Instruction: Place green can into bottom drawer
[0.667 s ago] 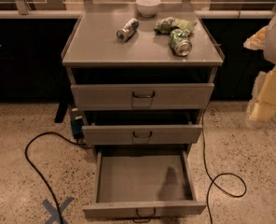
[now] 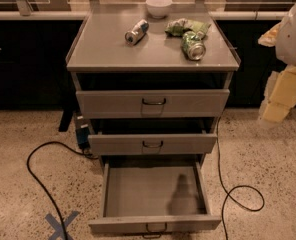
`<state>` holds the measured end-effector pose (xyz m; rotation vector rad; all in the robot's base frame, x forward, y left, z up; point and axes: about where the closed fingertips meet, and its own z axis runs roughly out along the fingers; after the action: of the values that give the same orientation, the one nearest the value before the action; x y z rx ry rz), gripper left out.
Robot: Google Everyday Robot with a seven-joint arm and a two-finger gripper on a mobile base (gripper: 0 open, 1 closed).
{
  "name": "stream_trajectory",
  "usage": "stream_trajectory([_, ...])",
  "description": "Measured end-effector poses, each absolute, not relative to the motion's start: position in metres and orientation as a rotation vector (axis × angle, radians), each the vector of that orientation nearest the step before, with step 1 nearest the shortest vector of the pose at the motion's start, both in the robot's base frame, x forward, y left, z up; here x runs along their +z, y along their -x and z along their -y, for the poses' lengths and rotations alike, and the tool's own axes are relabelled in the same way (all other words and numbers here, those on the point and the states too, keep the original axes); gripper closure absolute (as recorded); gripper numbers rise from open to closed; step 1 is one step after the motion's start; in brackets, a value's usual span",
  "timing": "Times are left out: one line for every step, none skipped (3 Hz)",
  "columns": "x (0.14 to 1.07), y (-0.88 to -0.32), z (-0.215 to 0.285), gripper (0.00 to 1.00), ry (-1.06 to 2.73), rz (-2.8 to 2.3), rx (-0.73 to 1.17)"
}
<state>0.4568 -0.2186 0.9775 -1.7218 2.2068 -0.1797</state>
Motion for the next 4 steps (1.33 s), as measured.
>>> stream_trajectory([0.98, -0.489, 0.226, 0.0, 1.712, -2.192, -0.216])
stream_trajectory([0.98, -0.529, 0.236, 0.0, 1.712, -2.189, -0.256])
stream_trajectory([0.976, -0.568, 0.247, 0.0, 1.719, -2.169, -0.239])
stream_trajectory([0.968, -0.6, 0.248, 0.0, 1.806, -2.069, -0.149])
